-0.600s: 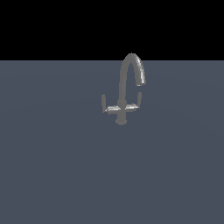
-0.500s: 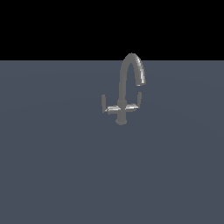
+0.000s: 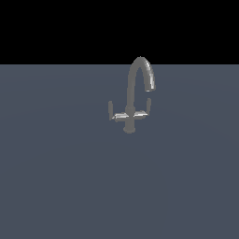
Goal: Turn on the faucet by rotating a designated handle.
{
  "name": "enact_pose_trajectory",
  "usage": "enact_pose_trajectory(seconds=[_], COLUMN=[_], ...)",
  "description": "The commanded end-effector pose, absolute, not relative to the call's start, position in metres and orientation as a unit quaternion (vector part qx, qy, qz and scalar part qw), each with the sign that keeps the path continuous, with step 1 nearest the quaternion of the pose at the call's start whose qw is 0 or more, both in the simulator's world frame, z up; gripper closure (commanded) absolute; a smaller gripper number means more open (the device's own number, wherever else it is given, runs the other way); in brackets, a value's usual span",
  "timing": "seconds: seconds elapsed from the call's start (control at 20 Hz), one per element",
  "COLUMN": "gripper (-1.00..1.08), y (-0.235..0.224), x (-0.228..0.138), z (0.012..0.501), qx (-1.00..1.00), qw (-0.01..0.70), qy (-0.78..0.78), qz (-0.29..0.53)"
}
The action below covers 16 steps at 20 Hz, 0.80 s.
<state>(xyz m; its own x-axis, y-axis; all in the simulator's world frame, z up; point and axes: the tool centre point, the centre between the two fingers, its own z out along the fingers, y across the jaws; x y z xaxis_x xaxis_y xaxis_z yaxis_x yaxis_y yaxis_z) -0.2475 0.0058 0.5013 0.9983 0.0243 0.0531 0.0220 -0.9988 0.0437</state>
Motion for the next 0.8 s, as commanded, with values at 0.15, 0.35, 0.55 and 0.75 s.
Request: enact_pose_trajectory(seconds=[0.15,0.35,0.55,0.75], gripper=[1.08,1.08,1.08,1.08], y=[0.005,0.004,0.001,-0.002], x=[-0.247,-0.243,-0.238,-0.230], z=[0.501,0.500,0.497,0.493], qx=[0.999,0.999,0.997,0.994], qw=[0.024,0.031,0.042,0.057], qy=[0.015,0.032,0.058,0.097], qz=[0.026,0.020,0.009,-0.007])
